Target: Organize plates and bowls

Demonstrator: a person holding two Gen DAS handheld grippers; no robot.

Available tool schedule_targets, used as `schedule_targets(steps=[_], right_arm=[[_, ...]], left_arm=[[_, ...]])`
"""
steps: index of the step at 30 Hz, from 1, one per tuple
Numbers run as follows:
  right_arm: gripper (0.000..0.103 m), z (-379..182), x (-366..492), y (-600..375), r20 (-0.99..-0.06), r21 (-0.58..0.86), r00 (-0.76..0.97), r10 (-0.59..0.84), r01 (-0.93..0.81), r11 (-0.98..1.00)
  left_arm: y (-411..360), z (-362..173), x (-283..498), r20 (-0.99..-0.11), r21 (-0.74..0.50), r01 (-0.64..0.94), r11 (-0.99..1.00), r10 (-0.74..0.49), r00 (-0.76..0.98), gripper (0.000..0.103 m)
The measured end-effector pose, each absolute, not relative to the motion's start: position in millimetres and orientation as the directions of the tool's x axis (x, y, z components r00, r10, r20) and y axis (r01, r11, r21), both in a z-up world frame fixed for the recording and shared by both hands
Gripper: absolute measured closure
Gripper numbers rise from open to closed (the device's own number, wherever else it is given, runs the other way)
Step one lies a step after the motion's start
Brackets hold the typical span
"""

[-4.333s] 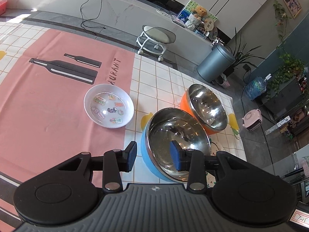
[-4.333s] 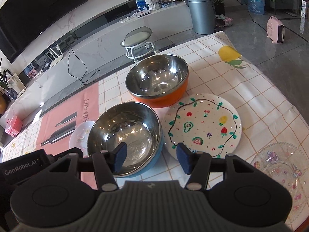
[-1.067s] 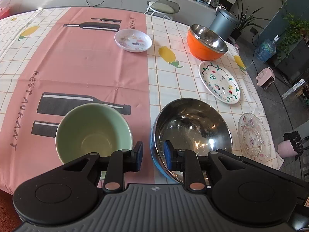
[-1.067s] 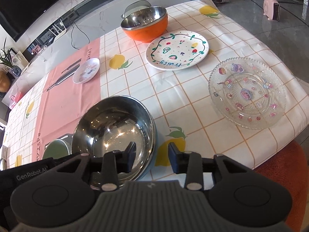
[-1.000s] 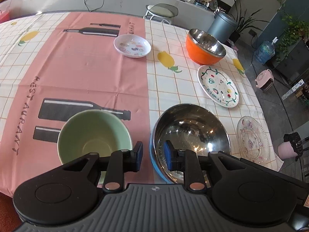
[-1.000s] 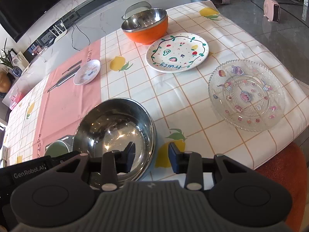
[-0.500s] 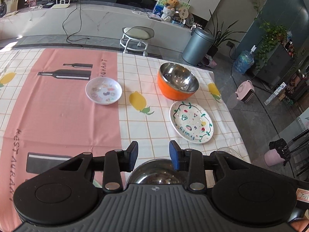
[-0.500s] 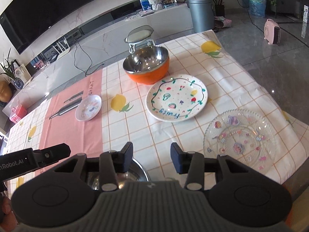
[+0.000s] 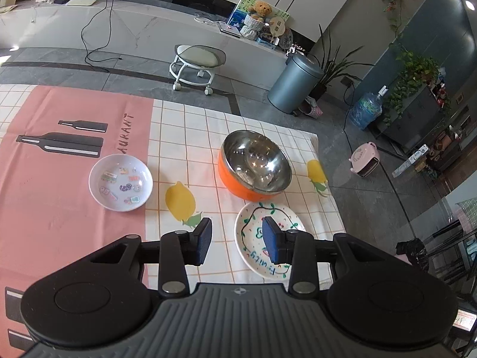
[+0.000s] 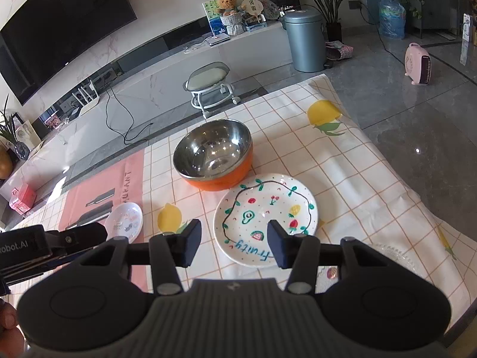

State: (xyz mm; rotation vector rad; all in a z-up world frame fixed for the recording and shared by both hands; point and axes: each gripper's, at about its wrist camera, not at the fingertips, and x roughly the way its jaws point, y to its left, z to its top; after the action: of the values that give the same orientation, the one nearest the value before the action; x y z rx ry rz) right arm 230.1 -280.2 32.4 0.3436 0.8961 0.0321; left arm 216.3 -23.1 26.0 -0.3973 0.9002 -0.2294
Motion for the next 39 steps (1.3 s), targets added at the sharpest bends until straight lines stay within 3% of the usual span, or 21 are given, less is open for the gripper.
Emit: schedule_targets(steps=[5,15,22,25,28,32,39], right_arm=[[0.054,23,264,-288,-0.772,0.319,0.612,0.174,0.135,0.938],[0.066,-9,341,-289,-0.803,0.328,0.568,0.183,0.164,0.93],[0.069,-32,375,-284,-0.82,0.33,0.541,0.185,0.184,0.926],[0.071,-40,387,-283,-0.831,0.322,0.527,0.179,0.194,0.927],[0.079,-48,393,-285,-0.839,0.322,0.514,0.177,0.207,0.924],[0.083,-53,397,-285,-0.839,0.327,0.513,0.18,0.212,0.921],[0.088,-52,395,-286,-0.845,0.324,0.507,0.172,0.228,0.918]], left_arm=[[-28,19,256,-0.719,-0.443,0.015,0.896,-0.365,0.591,0.061],[-42,-13,326,-0.759,-0.413,0.026,0.91,-0.36,0.543,0.061],[-49,-43,354,-0.786,-0.405,-0.007,0.914,-0.344,0.514,0.062],[-51,-51,358,-0.788,-0.401,-0.018,0.916,-0.335,0.517,0.066],[-53,-55,361,-0.791,-0.4,-0.027,0.916,-0.331,0.515,0.078],[-57,-54,364,-0.798,-0.375,-0.02,0.927,-0.311,0.516,0.09],[-57,-44,356,-0.79,-0.362,-0.017,0.932,-0.297,0.537,0.09]])
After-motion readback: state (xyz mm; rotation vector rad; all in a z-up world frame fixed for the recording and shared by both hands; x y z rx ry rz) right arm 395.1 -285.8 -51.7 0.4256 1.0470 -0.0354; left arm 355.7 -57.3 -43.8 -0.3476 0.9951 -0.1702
